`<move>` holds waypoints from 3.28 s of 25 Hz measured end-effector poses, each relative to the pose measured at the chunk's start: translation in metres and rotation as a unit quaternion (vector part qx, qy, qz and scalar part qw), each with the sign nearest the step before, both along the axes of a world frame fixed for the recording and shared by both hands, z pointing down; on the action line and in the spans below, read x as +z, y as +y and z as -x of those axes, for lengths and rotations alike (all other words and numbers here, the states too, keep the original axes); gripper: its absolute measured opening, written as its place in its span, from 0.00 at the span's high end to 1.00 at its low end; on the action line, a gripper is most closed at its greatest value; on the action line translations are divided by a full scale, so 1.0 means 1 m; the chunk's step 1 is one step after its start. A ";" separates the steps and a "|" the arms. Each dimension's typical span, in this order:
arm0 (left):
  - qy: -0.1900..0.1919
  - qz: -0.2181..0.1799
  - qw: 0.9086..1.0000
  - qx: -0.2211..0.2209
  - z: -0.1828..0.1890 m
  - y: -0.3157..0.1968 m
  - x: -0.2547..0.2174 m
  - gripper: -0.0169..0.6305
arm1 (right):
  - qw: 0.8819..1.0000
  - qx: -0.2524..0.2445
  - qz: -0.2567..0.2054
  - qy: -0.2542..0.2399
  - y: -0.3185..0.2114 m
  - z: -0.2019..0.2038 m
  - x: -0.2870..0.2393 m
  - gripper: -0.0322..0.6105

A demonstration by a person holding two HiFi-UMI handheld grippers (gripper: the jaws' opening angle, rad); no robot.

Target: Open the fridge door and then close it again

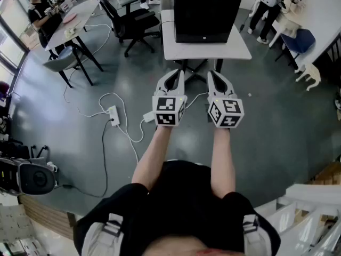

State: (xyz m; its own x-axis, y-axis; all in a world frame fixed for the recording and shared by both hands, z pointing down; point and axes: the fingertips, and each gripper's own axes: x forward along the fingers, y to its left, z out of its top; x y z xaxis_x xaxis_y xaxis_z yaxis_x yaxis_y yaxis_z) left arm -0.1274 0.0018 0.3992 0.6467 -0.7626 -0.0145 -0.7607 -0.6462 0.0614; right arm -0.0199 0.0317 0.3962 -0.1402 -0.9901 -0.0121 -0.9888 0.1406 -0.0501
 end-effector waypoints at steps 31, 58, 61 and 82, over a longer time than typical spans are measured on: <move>0.040 0.049 0.997 -0.038 -0.019 -0.085 0.051 0.97 | 0.995 -0.087 0.044 0.005 -0.093 -0.013 0.052 0.96; 0.043 0.040 0.998 0.005 -0.099 -0.416 0.047 0.97 | 0.994 -0.058 0.040 0.085 -0.414 -0.097 0.018 0.96; 0.050 0.036 0.998 -0.009 -0.092 -0.441 0.039 0.97 | 0.985 -0.073 0.021 0.157 -0.440 -0.094 -0.011 0.96; 0.004 0.011 0.996 0.086 -0.131 -0.512 0.030 0.68 | 0.806 -0.137 0.051 0.573 -0.523 -0.077 -0.078 0.75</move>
